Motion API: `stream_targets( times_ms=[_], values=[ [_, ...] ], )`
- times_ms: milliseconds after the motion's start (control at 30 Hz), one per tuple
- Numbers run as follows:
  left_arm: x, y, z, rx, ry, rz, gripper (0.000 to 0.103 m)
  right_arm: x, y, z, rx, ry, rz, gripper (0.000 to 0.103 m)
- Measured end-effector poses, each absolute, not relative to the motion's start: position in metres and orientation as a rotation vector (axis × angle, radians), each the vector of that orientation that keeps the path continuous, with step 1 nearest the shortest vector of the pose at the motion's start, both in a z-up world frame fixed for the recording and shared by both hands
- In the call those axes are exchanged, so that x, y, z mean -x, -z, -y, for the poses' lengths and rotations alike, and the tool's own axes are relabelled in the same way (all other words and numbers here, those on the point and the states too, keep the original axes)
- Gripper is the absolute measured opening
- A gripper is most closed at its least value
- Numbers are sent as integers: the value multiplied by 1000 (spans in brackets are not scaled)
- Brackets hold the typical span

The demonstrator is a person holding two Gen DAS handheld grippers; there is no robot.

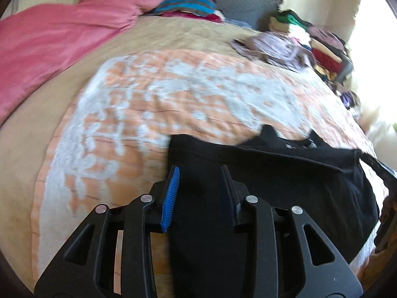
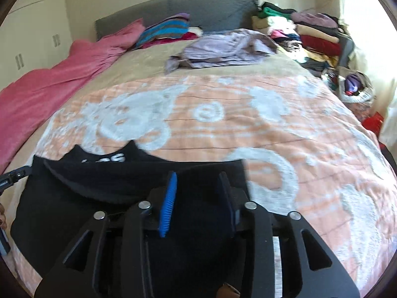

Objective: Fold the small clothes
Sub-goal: 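Open both tools to release the hem on the folded shirt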

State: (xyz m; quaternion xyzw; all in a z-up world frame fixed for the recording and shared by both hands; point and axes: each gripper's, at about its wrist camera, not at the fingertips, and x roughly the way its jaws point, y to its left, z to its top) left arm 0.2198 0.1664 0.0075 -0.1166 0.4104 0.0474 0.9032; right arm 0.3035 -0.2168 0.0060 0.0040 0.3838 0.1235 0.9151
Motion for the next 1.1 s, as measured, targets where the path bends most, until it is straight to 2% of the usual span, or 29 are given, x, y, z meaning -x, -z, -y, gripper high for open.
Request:
stream_targets(
  times_ms=[100,167,333,400,433,467,533,567,800,1100],
  values=[
    [-219,-3,-182,277,-121,-856,28,-307,-1,235,-23,-208,-809,39],
    [-220,0,-185,283,-108,-873,35,-310,7,238,-25,-231,-847,50],
    [-227,8,-183,280,-93,-890,35,-319,24,232,32,-218,-891,50],
    [-230,10,-179,261,-86,-896,34,-321,27,230,30,-234,-891,40],
    [-231,10,-176,245,-73,-900,25,-322,28,230,26,-242,-893,25],
    [-232,11,-174,242,-59,-902,16,-322,27,230,21,-246,-893,18],
    [-232,11,-172,223,-64,-901,13,-322,25,231,-9,-259,-888,12],
    [-233,10,-173,222,-64,-899,9,-321,22,231,-14,-261,-882,11],
    [-226,-15,-186,290,-43,-824,5,-322,-3,258,-195,-287,-815,11],
    [-240,13,-188,285,-84,-875,6,-335,32,258,-221,-224,-887,11]
  ],
)
